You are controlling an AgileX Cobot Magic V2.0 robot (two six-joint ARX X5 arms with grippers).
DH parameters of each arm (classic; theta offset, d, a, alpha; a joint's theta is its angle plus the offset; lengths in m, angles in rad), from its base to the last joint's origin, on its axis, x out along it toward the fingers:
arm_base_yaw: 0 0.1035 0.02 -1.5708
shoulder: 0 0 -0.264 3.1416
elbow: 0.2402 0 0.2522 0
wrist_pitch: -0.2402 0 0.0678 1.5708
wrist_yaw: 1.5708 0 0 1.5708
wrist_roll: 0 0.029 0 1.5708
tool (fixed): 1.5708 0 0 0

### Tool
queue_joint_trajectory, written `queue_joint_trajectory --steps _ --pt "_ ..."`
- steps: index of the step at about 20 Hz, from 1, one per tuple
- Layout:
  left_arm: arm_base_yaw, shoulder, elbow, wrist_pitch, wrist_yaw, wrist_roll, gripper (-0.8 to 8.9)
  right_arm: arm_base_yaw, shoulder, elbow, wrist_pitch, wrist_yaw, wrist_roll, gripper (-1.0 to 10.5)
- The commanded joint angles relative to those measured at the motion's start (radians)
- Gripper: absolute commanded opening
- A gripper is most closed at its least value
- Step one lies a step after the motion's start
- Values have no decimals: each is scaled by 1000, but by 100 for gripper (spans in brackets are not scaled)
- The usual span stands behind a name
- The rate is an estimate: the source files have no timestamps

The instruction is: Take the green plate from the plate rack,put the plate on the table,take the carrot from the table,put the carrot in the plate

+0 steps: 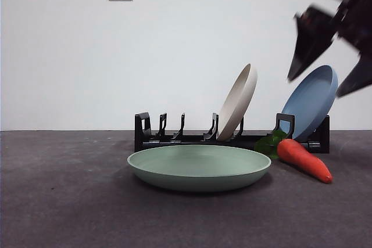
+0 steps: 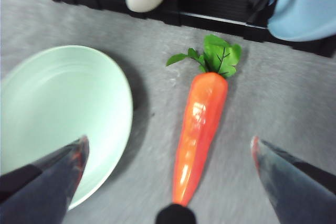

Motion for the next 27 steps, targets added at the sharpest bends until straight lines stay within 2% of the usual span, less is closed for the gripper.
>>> queue_joint_trajectory --steps 1,3,6,9,11,14,16,18,20,23,27 --pt "-4 -25 1 3 29 -48 323 29 76 2 56 53 4 626" --pt "-4 -39 1 3 50 -66 323 53 144 2 111 110 -10 626" --pt "-4 -40 1 -11 49 -68 323 77 233 2 209 127 -6 622" --pt "-4 -40 1 -22 49 -80 323 89 310 2 272 198 -2 584" --pt "-4 -40 1 -27 48 -90 323 89 344 2 294 198 4 584" --pt "-4 -40 1 -26 47 -90 323 90 382 2 308 198 25 494" --pt "-4 -40 1 -26 47 -90 323 90 403 2 309 201 32 478" --pt "-4 -40 1 -27 46 -90 323 90 415 2 309 199 40 331" --pt "-4 -40 1 -26 44 -90 323 90 415 2 309 200 43 244" --pt "-4 -40 1 -26 42 -90 323 90 415 2 301 196 51 8" --pt "-4 -40 1 -26 42 -89 323 108 351 2 258 191 51 -17"
